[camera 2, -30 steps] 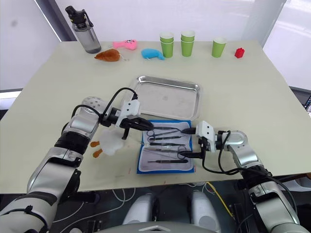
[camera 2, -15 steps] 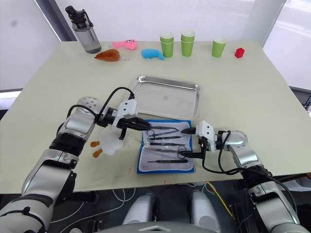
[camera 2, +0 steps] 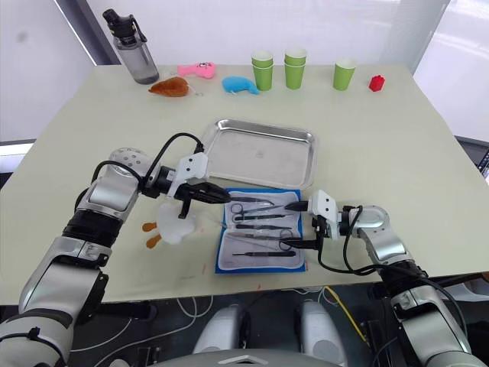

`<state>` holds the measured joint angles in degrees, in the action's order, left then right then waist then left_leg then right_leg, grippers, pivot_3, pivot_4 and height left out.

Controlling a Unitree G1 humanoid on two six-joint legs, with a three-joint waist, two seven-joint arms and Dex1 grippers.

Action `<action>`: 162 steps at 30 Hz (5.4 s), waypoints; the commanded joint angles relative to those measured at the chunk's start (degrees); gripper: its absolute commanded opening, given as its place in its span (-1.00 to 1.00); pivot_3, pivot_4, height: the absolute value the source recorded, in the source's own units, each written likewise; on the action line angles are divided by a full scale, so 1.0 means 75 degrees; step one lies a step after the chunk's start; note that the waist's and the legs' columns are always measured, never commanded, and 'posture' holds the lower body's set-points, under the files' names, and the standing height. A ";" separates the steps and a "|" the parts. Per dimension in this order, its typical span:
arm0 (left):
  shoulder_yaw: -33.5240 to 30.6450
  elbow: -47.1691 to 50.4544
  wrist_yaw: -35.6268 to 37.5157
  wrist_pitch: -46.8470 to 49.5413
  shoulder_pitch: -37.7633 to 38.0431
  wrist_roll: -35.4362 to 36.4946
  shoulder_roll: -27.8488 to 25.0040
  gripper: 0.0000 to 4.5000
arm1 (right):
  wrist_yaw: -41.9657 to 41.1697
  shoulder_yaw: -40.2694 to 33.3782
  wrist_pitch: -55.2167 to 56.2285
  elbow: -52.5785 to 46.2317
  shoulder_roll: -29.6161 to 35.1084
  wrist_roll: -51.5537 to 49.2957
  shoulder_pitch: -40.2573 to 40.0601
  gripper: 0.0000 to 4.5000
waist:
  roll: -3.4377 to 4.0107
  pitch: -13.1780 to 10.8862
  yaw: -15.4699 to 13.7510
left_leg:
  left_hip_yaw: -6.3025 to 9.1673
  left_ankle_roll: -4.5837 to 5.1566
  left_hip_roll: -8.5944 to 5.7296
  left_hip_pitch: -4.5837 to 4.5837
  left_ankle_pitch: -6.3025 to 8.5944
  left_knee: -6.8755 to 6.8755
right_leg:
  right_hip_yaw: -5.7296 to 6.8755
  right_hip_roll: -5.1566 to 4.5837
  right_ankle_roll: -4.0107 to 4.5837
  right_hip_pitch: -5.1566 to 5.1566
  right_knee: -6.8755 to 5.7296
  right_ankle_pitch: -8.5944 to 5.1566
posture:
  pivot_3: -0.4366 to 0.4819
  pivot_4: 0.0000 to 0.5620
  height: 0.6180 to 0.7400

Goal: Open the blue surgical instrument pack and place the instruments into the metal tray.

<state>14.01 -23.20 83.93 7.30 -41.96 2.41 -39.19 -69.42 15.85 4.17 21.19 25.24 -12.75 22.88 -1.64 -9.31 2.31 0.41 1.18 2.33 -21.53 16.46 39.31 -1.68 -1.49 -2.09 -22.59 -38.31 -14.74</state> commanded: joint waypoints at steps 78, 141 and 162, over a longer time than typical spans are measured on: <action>-0.2527 0.0638 -0.9060 0.4088 -0.0231 0.0491 0.2651 -0.97 | 0.0340 0.0505 -0.0290 0.0971 -0.0025 0.0920 -0.0548 1.00 | -0.0042 0.0025 0.0007 | 0.0005 -0.0008 -0.0014 0.0091 -0.0004 -0.0092 | -0.0005 -0.0035 -0.0005 0.0063 0.0054 0.0039 | -0.05 -0.47 0.91; -0.2605 0.3042 0.0992 0.1572 0.2116 0.3992 -0.2362 0.97 | 0.0586 0.0435 -0.0269 0.0935 -0.0232 0.0907 -0.0661 1.00 | -0.0034 0.0016 0.0015 | 0.0010 -0.0115 0.0013 0.0103 -0.0065 -0.0189 | -0.0005 -0.0076 0.0029 0.0024 0.0089 0.0000 | -0.05 -0.47 0.91; -0.0856 0.2383 0.0834 -0.0401 0.1692 0.3979 -0.2732 0.97 | 0.0582 0.0424 -0.0216 0.1001 -0.0219 0.0932 -0.0637 1.00 | -0.0050 0.0020 -0.0010 | -0.0036 -0.0112 0.0040 0.0108 -0.0067 -0.0237 | 0.0039 -0.0059 0.0048 -0.0019 0.0090 0.0001 | -0.05 -0.47 0.91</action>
<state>7.46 -6.81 89.35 4.65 -28.07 33.54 -60.39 -67.91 15.74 5.52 21.20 22.63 -12.28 21.31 -2.01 -9.16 2.24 0.13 0.34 2.63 -20.71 15.96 37.54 -1.39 -1.89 -1.73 -22.73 -37.63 -14.73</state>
